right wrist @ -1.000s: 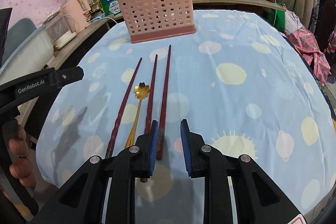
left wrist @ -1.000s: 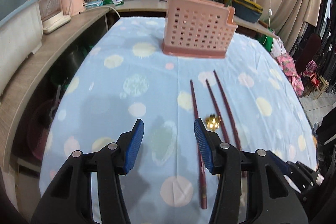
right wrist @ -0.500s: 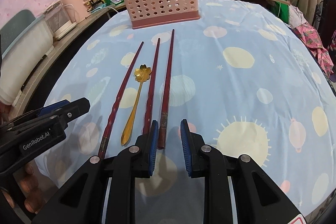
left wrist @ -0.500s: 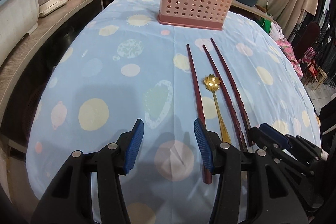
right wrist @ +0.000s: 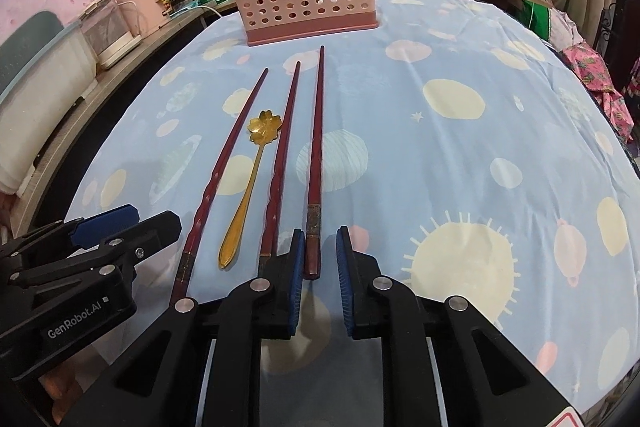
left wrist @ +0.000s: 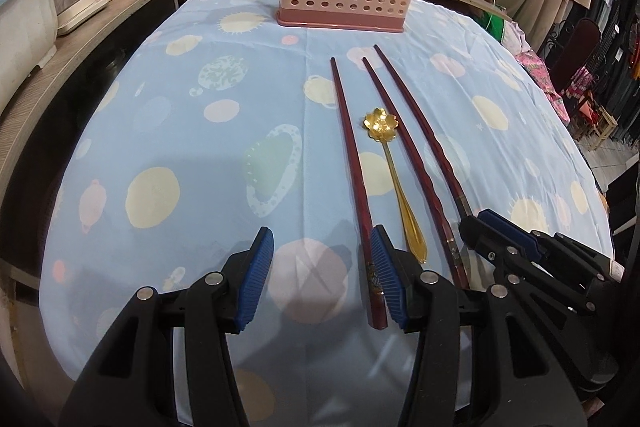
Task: Organize utensils
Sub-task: 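Grasp a dark red chopstick with the left tool while the right tool grasps another dark red chopstick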
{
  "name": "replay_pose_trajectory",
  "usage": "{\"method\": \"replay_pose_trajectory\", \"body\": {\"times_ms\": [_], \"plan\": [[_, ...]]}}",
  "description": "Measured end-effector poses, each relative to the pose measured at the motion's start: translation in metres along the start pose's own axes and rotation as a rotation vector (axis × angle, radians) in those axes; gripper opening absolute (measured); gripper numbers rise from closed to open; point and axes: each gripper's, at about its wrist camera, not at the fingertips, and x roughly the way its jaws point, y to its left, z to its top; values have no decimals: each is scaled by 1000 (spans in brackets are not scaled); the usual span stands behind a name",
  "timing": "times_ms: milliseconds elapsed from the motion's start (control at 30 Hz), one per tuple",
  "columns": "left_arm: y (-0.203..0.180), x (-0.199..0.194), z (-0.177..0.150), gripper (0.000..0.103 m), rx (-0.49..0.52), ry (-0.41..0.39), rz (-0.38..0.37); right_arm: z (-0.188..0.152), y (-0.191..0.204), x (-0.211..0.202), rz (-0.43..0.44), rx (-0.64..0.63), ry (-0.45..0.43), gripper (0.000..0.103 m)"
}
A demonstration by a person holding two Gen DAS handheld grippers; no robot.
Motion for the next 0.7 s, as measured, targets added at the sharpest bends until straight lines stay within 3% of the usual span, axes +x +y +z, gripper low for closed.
{"method": "replay_pose_trajectory", "body": {"times_ms": [200,700], "plan": [[-2,0,-3,54,8,6,-4,-3,-1,-1,-8,-6,0,9],[-11,9,-12,55,56,29,8,-5,-2,-2,-8,-3,0,7]]}}
